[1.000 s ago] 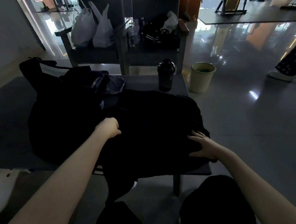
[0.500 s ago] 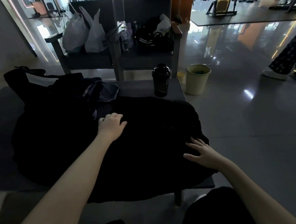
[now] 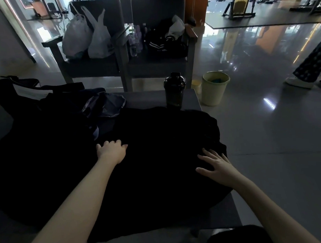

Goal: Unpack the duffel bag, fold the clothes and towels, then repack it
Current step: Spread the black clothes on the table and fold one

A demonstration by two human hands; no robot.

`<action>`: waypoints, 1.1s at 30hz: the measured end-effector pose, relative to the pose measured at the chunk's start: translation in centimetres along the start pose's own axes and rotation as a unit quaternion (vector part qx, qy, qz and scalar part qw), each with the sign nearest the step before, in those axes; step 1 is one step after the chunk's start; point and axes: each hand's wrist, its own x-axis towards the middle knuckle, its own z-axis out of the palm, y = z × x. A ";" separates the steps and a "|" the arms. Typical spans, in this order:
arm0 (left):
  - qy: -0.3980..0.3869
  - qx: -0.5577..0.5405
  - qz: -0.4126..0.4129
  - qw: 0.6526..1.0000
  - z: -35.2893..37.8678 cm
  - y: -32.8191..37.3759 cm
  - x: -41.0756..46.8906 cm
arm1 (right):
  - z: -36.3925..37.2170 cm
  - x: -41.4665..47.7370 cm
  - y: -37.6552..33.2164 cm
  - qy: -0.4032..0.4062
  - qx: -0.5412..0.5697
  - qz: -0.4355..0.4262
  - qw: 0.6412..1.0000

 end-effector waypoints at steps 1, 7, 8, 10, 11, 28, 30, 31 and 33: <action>-0.009 0.002 -0.004 1.000 -0.3 0.2 0.2 | -0.1 0.3 -0.1 0.023 0.002 -0.011 1.000; -0.111 -0.066 0.008 0.992 -4.5 0.8 3.8 | -2.2 4.9 -1.0 0.307 0.047 -0.028 0.950; -0.111 -0.096 0.011 0.989 -5.1 1.0 4.7 | -2.6 6.3 -1.2 0.300 0.026 -0.006 0.954; -0.059 -0.133 0.039 0.989 -6.0 1.9 6.5 | -3.5 9.3 -1.6 0.243 0.004 0.034 0.970; -0.008 -0.134 0.060 0.989 -6.2 2.7 7.3 | -3.9 10.6 -1.6 0.207 -0.004 0.048 0.977; 0.014 -0.080 0.016 0.997 -2.4 2.3 16.5 | -2.3 15.2 0.1 0.065 -0.104 0.018 0.992; 0.022 -0.078 0.007 0.997 -2.6 2.5 16.6 | -2.2 15.3 0.1 0.070 -0.108 0.016 0.992; 0.025 -0.075 0.001 0.997 -2.7 2.7 16.6 | -2.2 15.4 0.1 0.071 -0.110 0.015 0.991; 0.031 -0.053 -0.012 0.998 -2.9 3.1 16.1 | -2.1 15.5 -0.1 0.072 -0.108 0.016 0.991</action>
